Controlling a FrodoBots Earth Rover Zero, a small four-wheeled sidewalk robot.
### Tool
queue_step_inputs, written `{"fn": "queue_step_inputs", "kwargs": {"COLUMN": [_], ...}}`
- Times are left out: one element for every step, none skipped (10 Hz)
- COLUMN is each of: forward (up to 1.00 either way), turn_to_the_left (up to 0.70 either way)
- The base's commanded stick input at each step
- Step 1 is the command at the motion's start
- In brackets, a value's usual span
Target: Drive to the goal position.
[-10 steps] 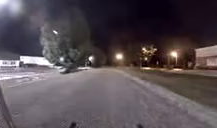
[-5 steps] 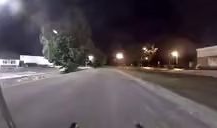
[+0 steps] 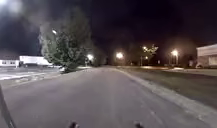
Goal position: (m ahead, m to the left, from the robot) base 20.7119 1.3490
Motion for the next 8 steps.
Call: {"fn": "queue_step_inputs", "kwargs": {"forward": [0.50,0.50,0.50,0.50,0.50,0.50,0.50,0.50], "turn_to_the_left": [0.00,0.00,0.00,0.00,0.00,0.00,0.00,0.00]}}
